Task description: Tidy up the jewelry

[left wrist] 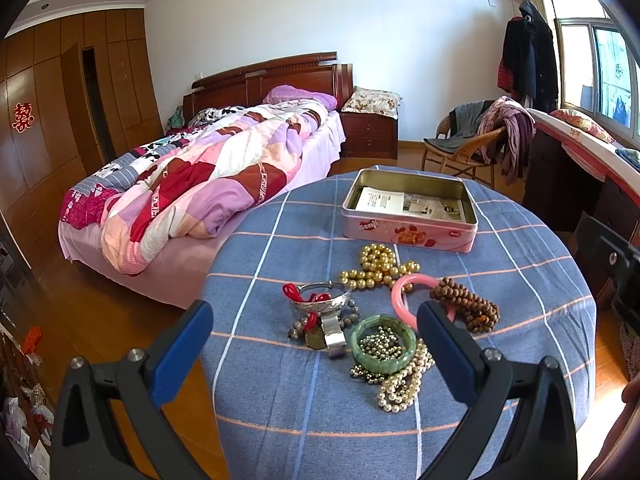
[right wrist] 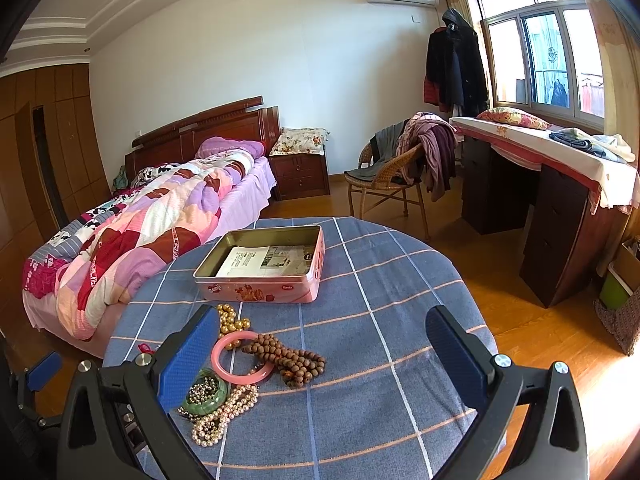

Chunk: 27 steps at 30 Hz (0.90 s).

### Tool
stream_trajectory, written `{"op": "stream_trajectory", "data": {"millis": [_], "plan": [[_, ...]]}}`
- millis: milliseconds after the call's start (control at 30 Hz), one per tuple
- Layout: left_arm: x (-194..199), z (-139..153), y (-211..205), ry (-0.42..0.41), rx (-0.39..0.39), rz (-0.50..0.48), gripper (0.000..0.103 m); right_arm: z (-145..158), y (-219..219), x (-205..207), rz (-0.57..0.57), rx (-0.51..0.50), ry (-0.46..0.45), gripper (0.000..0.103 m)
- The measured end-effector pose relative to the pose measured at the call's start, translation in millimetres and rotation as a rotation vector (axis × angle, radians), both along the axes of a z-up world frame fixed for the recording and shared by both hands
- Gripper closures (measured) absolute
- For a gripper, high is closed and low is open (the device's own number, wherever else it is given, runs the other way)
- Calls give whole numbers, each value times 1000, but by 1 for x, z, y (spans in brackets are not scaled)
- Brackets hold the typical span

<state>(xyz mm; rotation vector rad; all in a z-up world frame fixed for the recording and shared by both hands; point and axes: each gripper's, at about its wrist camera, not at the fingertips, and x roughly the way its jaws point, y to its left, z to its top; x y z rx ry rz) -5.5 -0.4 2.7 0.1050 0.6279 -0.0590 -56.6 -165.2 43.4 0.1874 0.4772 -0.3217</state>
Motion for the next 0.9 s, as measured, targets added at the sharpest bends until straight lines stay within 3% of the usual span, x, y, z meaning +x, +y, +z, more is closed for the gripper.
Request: {"op": "stream_trajectory", "data": {"millis": [900], "plan": [[0, 0, 1, 1, -1, -1, 0, -3, 1, 1, 1, 5, 6, 1]]}}
